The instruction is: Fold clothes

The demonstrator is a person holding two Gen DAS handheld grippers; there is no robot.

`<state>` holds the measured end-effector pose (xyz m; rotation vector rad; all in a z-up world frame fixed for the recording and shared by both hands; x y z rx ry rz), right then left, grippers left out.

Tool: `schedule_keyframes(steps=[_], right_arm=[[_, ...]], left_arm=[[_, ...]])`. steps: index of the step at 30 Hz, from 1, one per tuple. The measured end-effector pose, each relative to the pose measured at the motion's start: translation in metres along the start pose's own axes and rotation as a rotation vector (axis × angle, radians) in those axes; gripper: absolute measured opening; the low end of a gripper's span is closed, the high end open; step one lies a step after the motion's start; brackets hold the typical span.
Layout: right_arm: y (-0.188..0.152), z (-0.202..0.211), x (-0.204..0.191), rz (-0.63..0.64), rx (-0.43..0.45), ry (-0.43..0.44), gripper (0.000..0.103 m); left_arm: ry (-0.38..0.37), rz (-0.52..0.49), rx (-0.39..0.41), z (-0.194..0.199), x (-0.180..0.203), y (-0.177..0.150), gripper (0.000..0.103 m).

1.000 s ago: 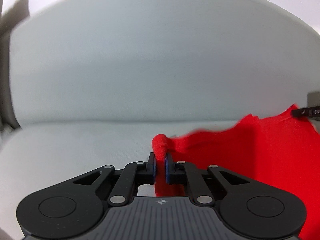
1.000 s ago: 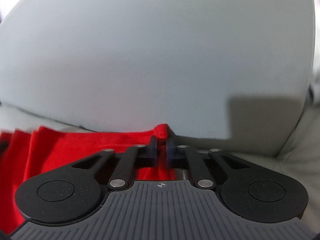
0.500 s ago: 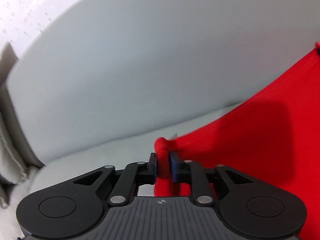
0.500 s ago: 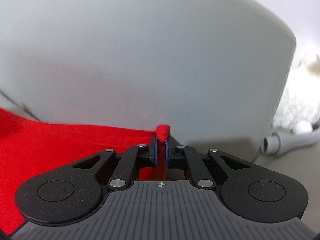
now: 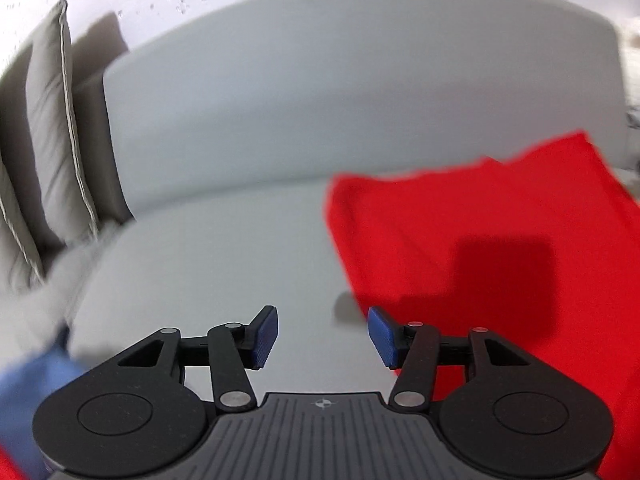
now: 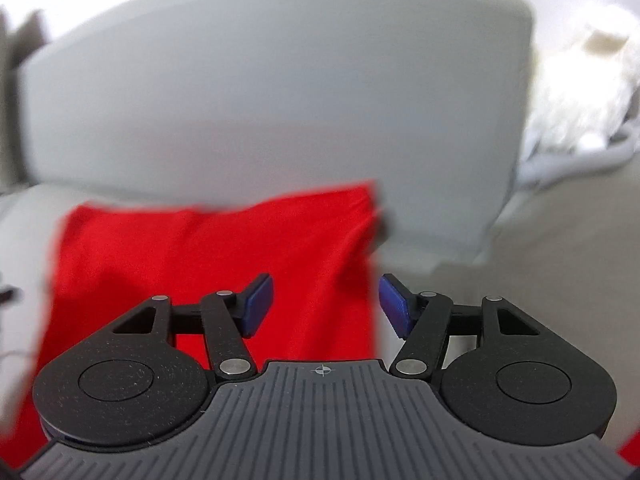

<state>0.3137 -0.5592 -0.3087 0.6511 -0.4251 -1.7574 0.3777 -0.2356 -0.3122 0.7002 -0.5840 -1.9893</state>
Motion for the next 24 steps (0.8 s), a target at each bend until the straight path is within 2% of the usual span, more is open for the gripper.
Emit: schedule_keyframes(steps=[1,3,4,5,7,9,11,14,17,20,24], right_arm=[[-0.008,0.008,-0.014,0.006,-0.030,0.039,0.064],[-0.021,0.020,-0.035,0.017,-0.074,0.100,0.054],[-0.032,0.019,-0.053,0.025,-0.095,0.119,0.035],[-0.044,0.012,-0.062,0.033,-0.123,0.130,0.020],[-0.068,-0.003,-0.079,0.049,-0.180,0.153,0.021],[-0.097,-0.019,-0.088,0.026,-0.252,0.145,0.021],[-0.116,-0.014,-0.103,0.032,-0.277,0.128,0.022],[-0.119,-0.012,-0.103,0.053,-0.247,0.133,0.026],[-0.120,-0.010,-0.100,0.016,-0.240,0.154,0.028],[-0.120,-0.015,-0.101,-0.017,-0.231,0.177,0.033],[-0.122,-0.017,-0.096,-0.033,-0.221,0.192,0.036]], left_arm=[[-0.016,0.018,-0.006,0.003,0.005,-0.006,0.047],[-0.010,0.068,-0.034,-0.006,0.011,-0.019,0.038],[-0.004,0.090,-0.053,-0.014,0.014,-0.025,0.036],[-0.011,0.115,-0.090,-0.025,0.015,-0.032,0.036],[-0.031,0.136,-0.131,-0.036,0.016,-0.046,0.036],[-0.039,0.111,-0.123,-0.042,0.016,-0.045,0.036],[-0.060,0.116,-0.121,-0.040,0.013,-0.037,0.037],[-0.113,0.184,-0.045,-0.041,-0.001,-0.015,0.038],[-0.159,0.218,0.030,-0.054,-0.009,0.013,0.039],[-0.176,0.172,0.044,-0.075,-0.001,0.023,0.037],[-0.134,0.152,0.009,-0.100,0.006,0.021,0.037]])
Point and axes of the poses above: each gripper's, at about its wrist camera, not at the fingertips, and z roughly against the way its jaws point, x to its right, y to its top, the point moved 9 cm from there along -z, roughly the way its jaws point, and after that the axes turned 7 degrees about y, right-handed, at the moved point
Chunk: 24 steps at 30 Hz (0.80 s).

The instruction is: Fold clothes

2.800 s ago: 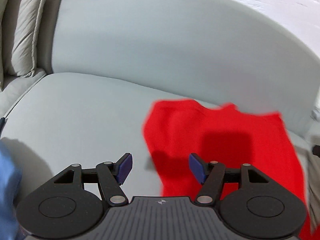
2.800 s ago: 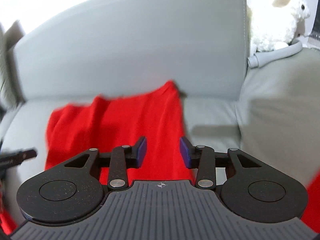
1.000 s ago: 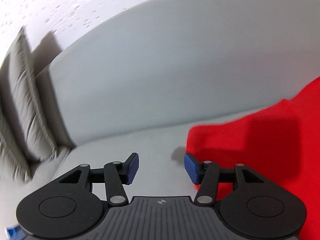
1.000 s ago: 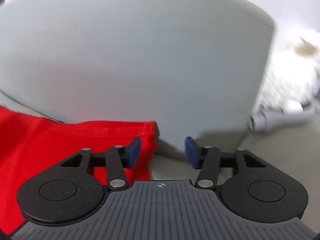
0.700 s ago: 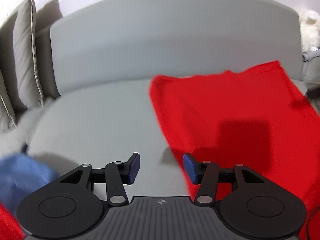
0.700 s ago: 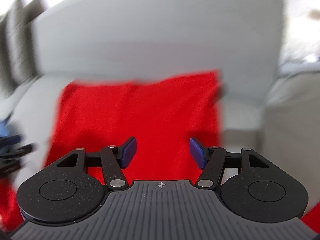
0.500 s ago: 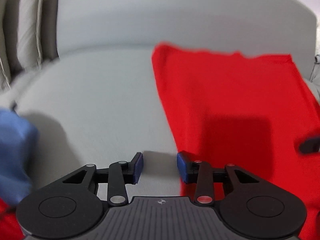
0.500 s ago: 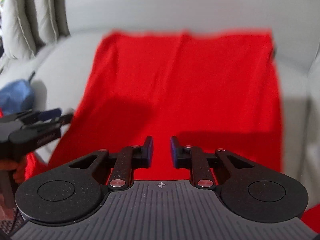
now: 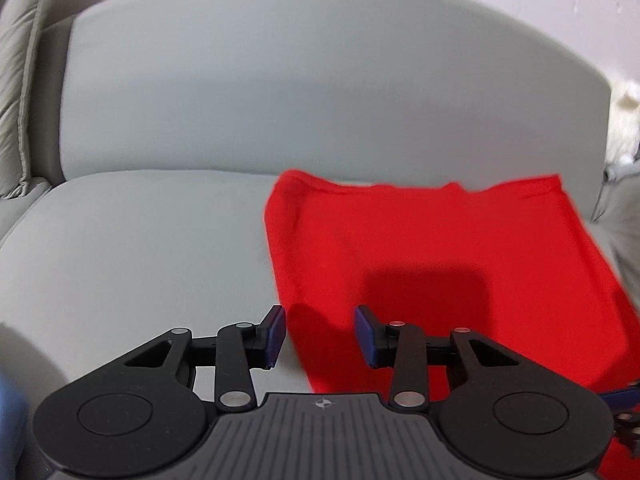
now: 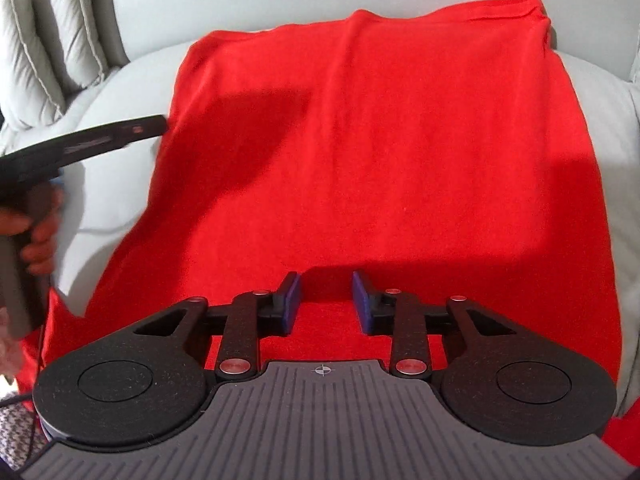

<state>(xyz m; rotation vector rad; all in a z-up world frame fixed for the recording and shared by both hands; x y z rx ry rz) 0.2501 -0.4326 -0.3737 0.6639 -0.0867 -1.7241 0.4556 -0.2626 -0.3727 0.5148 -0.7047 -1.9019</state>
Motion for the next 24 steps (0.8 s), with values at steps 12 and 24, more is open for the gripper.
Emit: schedule_keyframes(steps=[12,24], right_arm=[[0.009,-0.006,0.018,-0.045,0.034,0.060,0.036],[0.006,-0.003,0.018,-0.039,0.036,0.067,0.036]], left_arm=[[0.041,0.181,0.059,0.010,-0.016,-0.010,0.036],[-0.010,0.107,0.026,-0.010,-0.005,-0.007,0.022]])
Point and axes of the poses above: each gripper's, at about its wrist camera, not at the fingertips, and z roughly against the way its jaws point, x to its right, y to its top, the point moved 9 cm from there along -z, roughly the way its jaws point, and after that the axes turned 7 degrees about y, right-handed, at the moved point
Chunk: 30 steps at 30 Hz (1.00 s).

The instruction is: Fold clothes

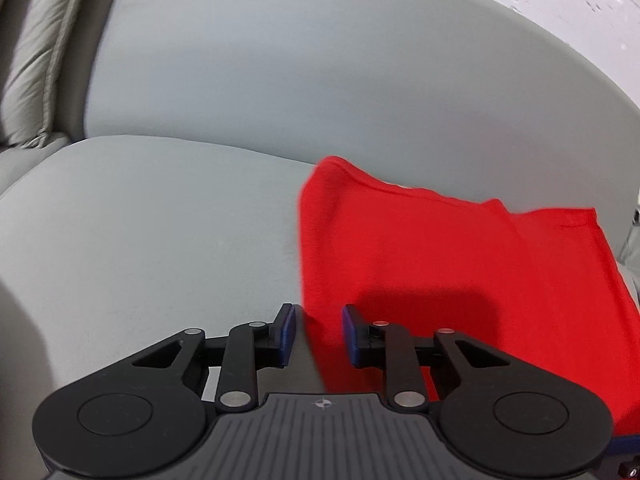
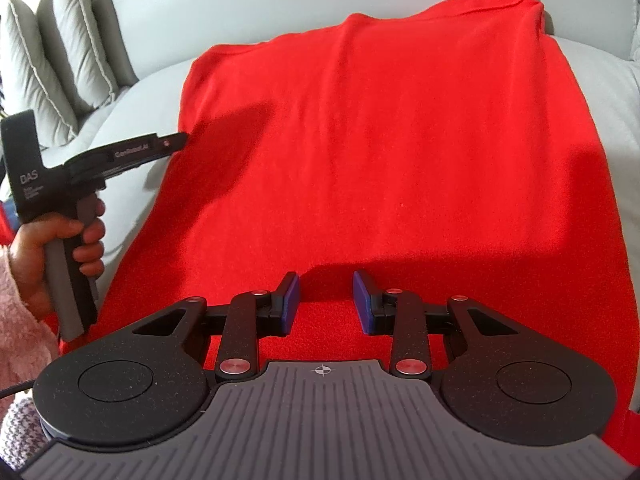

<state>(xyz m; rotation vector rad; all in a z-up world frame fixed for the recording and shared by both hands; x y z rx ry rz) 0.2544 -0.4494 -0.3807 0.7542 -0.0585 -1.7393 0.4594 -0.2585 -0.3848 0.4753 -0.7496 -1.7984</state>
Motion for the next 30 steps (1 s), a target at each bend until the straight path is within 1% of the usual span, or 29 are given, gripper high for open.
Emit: schedule_keyframes(steps=[1,2,3,4,7,10,12,13,14,15,16,17,19,20,21,23,24,25,26,27,28,29,30], right_arm=[[0.000,0.000,0.000,0.001,0.000,0.000,0.036],[0.000,0.000,0.000,0.002,-0.001,0.001,0.036],[0.000,0.000,0.000,0.004,-0.002,0.001,0.036],[-0.001,0.000,0.000,0.005,-0.002,0.001,0.036],[-0.001,0.001,0.000,0.010,-0.005,0.004,0.036],[-0.001,0.001,0.001,0.014,-0.013,0.004,0.036],[-0.001,0.001,0.002,0.015,-0.016,0.002,0.035],[0.000,0.000,0.002,0.016,-0.017,0.000,0.035],[0.000,0.000,0.002,0.018,-0.019,-0.002,0.035],[0.000,-0.001,0.002,0.020,-0.021,-0.004,0.035],[0.000,-0.001,0.002,0.022,-0.022,-0.006,0.035],[0.000,-0.001,0.003,0.022,-0.022,-0.007,0.035],[0.000,-0.001,0.002,0.022,-0.026,-0.014,0.036],[0.001,0.000,0.001,0.022,-0.028,-0.016,0.036],[0.002,0.001,0.000,0.022,-0.030,-0.018,0.037],[0.004,0.007,-0.005,0.017,-0.036,-0.023,0.041],[0.004,0.010,-0.007,0.013,-0.035,-0.025,0.042],[0.004,0.016,-0.009,0.008,-0.029,-0.025,0.045],[0.004,0.028,-0.011,0.001,-0.009,-0.030,0.046],[0.003,0.037,-0.011,-0.004,0.008,-0.041,0.046],[0.001,0.041,-0.009,-0.006,0.015,-0.065,0.046],[-0.002,0.050,-0.003,-0.007,0.029,-0.123,0.046],[-0.005,0.057,0.001,-0.007,0.039,-0.163,0.046]], left_arm=[[-0.001,-0.011,-0.002,-0.001,0.000,0.001,0.018],[-0.002,-0.021,-0.005,-0.002,0.000,0.002,0.004],[-0.004,-0.032,-0.007,-0.003,0.000,0.003,0.004],[-0.003,-0.055,-0.006,-0.002,0.000,0.003,0.003],[0.027,-0.253,0.006,0.000,0.005,0.014,0.003],[0.051,-0.348,0.008,-0.001,0.004,0.019,0.003],[0.073,-0.409,-0.011,-0.008,0.004,0.017,0.007],[0.087,-0.436,-0.020,-0.012,0.004,0.015,0.011],[0.106,-0.453,-0.012,-0.013,0.005,0.014,0.017],[0.125,-0.450,-0.009,-0.011,0.004,0.015,0.021],[0.145,-0.424,-0.006,-0.007,0.002,0.017,0.037],[0.164,-0.398,-0.003,-0.003,-0.001,0.019,0.047],[0.202,-0.347,0.011,0.008,-0.010,0.022,0.048],[0.238,-0.289,0.008,0.021,-0.021,0.023,0.048],[0.237,-0.281,0.006,0.026,-0.022,0.022,0.047],[0.209,-0.262,0.006,0.054,-0.023,0.015,0.046],[0.193,-0.267,0.007,0.060,-0.020,0.014,0.045],[0.162,-0.275,0.008,0.071,-0.015,0.008,0.041],[0.119,-0.286,0.002,0.086,-0.005,-0.003,0.040],[0.100,-0.299,-0.005,0.093,0.001,-0.010,0.040],[0.082,-0.318,-0.013,0.100,0.008,-0.018,0.039],[0.065,-0.360,-0.023,0.107,0.020,-0.032,0.037],[0.068,-0.405,-0.043,0.109,0.029,-0.047,0.034]])
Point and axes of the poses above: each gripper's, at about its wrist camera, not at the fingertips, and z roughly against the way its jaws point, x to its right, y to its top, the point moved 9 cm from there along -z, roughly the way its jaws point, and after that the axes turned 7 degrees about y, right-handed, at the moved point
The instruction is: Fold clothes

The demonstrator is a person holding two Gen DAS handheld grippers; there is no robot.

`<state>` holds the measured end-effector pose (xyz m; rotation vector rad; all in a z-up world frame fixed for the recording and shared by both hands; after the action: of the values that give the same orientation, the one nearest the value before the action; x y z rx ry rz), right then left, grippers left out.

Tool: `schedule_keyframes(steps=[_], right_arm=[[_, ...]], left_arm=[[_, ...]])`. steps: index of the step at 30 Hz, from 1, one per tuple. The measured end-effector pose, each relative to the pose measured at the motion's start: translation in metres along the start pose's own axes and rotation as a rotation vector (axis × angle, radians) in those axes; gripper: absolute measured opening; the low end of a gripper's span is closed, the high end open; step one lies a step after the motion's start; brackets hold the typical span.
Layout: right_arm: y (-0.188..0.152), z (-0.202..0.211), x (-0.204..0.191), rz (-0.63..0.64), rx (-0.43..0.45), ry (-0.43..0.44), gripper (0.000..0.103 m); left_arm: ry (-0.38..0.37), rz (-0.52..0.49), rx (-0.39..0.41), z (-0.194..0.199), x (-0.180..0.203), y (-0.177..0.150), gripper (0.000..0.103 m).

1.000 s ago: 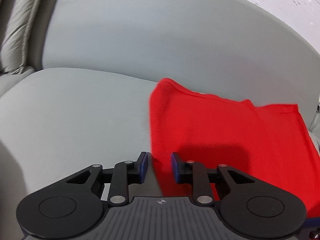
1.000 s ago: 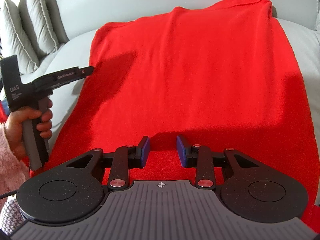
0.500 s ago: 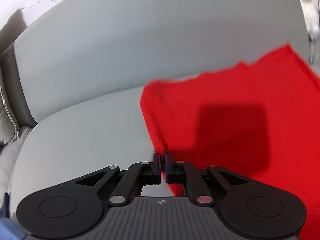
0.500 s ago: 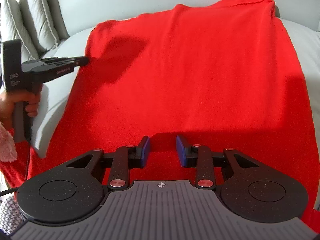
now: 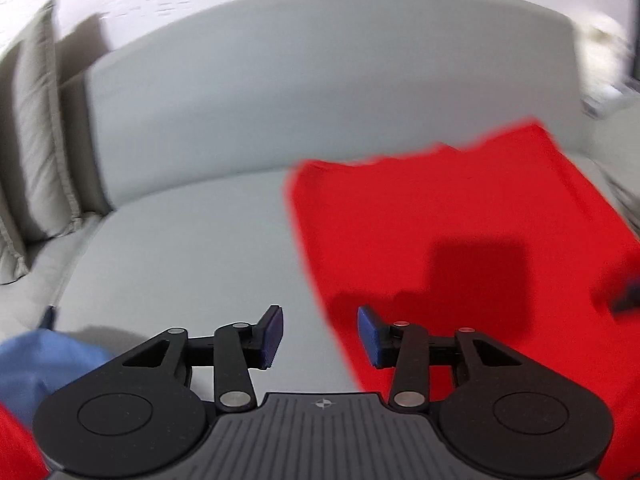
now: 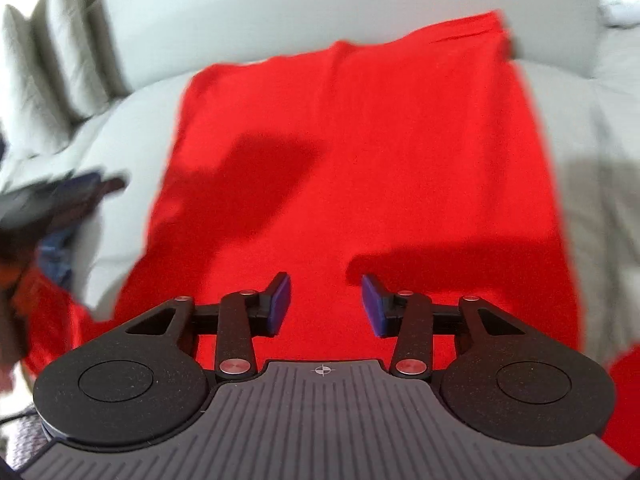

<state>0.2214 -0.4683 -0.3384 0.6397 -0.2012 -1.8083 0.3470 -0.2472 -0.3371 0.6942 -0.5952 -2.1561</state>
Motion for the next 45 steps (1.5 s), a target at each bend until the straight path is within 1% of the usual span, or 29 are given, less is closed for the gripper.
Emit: schedule_keyframes(steps=[1,2,3,4,5,6,8,11,12,13,15,16,18,19,20,22,23,24,26,27,29,31,32,34,36,37,38,42,45], right_arm=[[-0.003,0.001,0.005,0.010,0.001,-0.035,0.046],[-0.011,0.001,0.015,0.031,-0.001,-0.107,0.045],[-0.017,0.002,0.023,0.043,-0.008,-0.161,0.045],[-0.023,0.002,0.029,0.039,-0.022,-0.184,0.045],[-0.033,0.004,0.037,0.033,-0.040,-0.208,0.045],[-0.046,0.011,0.045,0.031,-0.054,-0.226,0.045],[-0.057,0.023,0.050,0.056,-0.062,-0.248,0.047],[-0.086,0.053,0.059,0.125,-0.118,-0.304,0.049],[-0.091,0.058,0.061,0.124,-0.134,-0.309,0.049],[-0.094,0.063,0.061,0.118,-0.135,-0.312,0.048],[-0.100,0.080,0.060,0.090,-0.113,-0.313,0.048],[-0.102,0.088,0.057,0.076,-0.095,-0.306,0.048],[-0.104,0.099,0.035,0.068,-0.045,-0.255,0.046],[-0.104,0.099,0.028,0.075,-0.040,-0.246,0.044],[-0.106,0.096,0.015,0.094,-0.032,-0.230,0.039],[-0.112,0.088,-0.010,0.129,-0.024,-0.205,0.038],[-0.116,0.083,-0.013,0.121,-0.037,-0.202,0.038],[-0.122,0.079,-0.014,0.112,-0.054,-0.201,0.038],[-0.140,0.071,-0.014,0.093,-0.098,-0.205,0.041],[-0.148,0.070,-0.013,0.089,-0.110,-0.207,0.041],[-0.157,0.077,-0.010,0.097,-0.105,-0.213,0.041],[-0.172,0.087,-0.008,0.081,-0.123,-0.216,0.041],[-0.181,0.094,-0.005,0.055,-0.140,-0.202,0.041],[-0.193,0.106,-0.002,0.018,-0.167,-0.184,0.041],[-0.201,0.116,0.000,-0.008,-0.186,-0.173,0.041],[-0.202,0.120,0.001,-0.012,-0.183,-0.172,0.041],[-0.203,0.126,0.001,-0.014,-0.172,-0.170,0.041],[-0.196,0.140,-0.009,0.020,-0.084,-0.171,0.043],[-0.186,0.139,-0.016,0.038,-0.025,-0.156,0.042]], left_arm=[[0.009,-0.025,-0.024,-0.001,0.006,-0.007,0.025],[0.034,-0.087,-0.097,-0.006,0.019,-0.025,0.021],[0.045,-0.103,-0.119,-0.006,0.021,-0.032,0.021],[0.082,-0.136,-0.148,-0.006,0.024,-0.044,0.021],[0.120,-0.166,-0.138,0.000,0.024,-0.047,0.021],[0.132,-0.178,-0.149,0.004,0.024,-0.048,0.021],[0.149,-0.173,-0.184,0.016,0.019,-0.050,0.023],[0.175,-0.125,-0.231,0.041,0.010,-0.057,0.022],[0.162,-0.113,-0.223,0.049,0.012,-0.059,0.022],[0.143,-0.100,-0.213,0.059,0.014,-0.061,0.022],[0.061,-0.062,-0.190,0.087,0.033,-0.070,0.022],[0.044,-0.057,-0.183,0.090,0.039,-0.071,0.022],[-0.010,-0.048,-0.148,0.106,0.061,-0.075,0.023],[-0.035,-0.044,-0.131,0.114,0.072,-0.078,0.023],[-0.048,-0.047,-0.110,0.120,0.085,-0.081,0.023],[-0.060,-0.051,-0.090,0.127,0.101,-0.087,0.023],[-0.062,-0.056,-0.091,0.127,0.108,-0.093,0.023],[-0.066,-0.063,-0.101,0.125,0.111,-0.098,0.022],[-0.077,-0.071,-0.119,0.125,0.116,-0.111,0.016],[-0.084,-0.078,-0.127,0.126,0.118,-0.117,0.015],[-0.102,-0.120,-0.140,0.139,0.119,-0.126,0.010],[-0.114,-0.136,-0.164,0.146,0.116,-0.130,0.009],[-0.128,-0.153,-0.192,0.154,0.115,-0.134,0.009],[-0.149,-0.173,-0.221,0.164,0.116,-0.138,0.009],[-0.199,-0.164,-0.265,0.176,0.115,-0.145,0.013],[-0.201,-0.149,-0.255,0.180,0.116,-0.145,0.016],[-0.197,-0.116,-0.219,0.186,0.113,-0.141,0.017],[-0.137,-0.017,-0.114,0.192,0.105,-0.123,0.017],[-0.115,0.017,-0.049,0.189,0.106,-0.111,0.019]])
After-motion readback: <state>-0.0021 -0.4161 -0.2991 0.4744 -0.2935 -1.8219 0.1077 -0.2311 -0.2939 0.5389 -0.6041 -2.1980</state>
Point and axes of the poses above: each gripper's, at about its wrist camera, not at the fingertips, and z roughly against the way its jaws point, x to its right, y to its top, the point moved 9 cm from there along -z, roughly the way its jaws point, and after that the axes turned 7 degrees about y, right-handed, at the moved point
